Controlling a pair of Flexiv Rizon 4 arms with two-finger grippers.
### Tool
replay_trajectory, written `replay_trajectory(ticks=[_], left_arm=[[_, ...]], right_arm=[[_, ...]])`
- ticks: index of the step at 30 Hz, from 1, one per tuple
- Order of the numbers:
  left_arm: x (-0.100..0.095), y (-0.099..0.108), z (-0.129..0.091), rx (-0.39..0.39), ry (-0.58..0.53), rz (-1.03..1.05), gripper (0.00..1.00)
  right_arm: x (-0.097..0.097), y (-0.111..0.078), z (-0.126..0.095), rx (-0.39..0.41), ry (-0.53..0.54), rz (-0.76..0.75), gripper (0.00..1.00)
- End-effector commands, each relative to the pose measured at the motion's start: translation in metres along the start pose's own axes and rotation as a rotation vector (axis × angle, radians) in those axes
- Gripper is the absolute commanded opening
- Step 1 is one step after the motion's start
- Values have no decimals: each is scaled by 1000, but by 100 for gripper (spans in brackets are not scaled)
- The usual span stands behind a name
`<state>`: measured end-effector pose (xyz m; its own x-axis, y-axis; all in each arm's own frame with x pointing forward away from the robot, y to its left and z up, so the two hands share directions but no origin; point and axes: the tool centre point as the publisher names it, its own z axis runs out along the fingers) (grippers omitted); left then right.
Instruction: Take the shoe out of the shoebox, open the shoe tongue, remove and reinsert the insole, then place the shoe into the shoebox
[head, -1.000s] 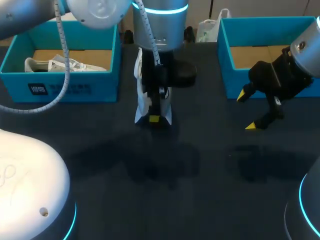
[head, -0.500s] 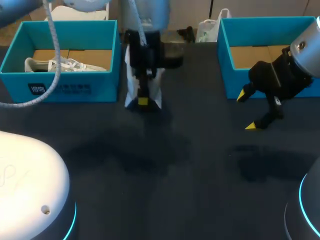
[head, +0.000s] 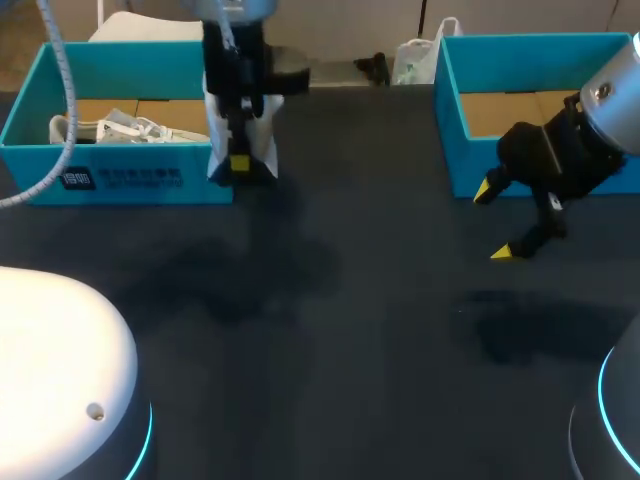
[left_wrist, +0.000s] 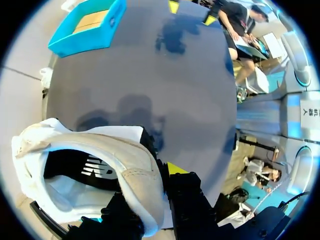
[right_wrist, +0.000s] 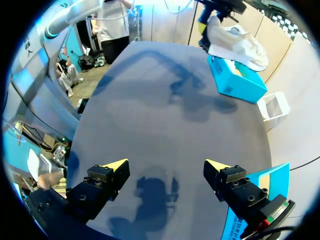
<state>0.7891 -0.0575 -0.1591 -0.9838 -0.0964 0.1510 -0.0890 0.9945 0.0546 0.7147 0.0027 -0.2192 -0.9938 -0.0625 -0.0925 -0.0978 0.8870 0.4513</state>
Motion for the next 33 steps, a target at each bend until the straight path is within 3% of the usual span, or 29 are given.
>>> replay_trajectory(ticks=[1, 6, 11, 17, 21, 33], left_arm=[[-24, 15, -8, 19, 13, -42, 0], [-60, 35, -17, 51, 11, -102, 0], [-97, 57, -24, 32, 44, -105, 0], [-135, 95, -26, 38, -17, -122, 0], [-159, 120, -28, 27, 7, -118, 0], [-209, 195, -39, 5, -30, 20, 0]], right_arm=[[0, 0, 1, 3, -2, 1, 100], [0, 0, 1, 3, -2, 1, 100], [0, 0, 1, 3, -2, 1, 100], [0, 0, 1, 3, -2, 1, 100], [0, 0, 1, 3, -2, 1, 100], [0, 0, 1, 3, -2, 1, 100]])
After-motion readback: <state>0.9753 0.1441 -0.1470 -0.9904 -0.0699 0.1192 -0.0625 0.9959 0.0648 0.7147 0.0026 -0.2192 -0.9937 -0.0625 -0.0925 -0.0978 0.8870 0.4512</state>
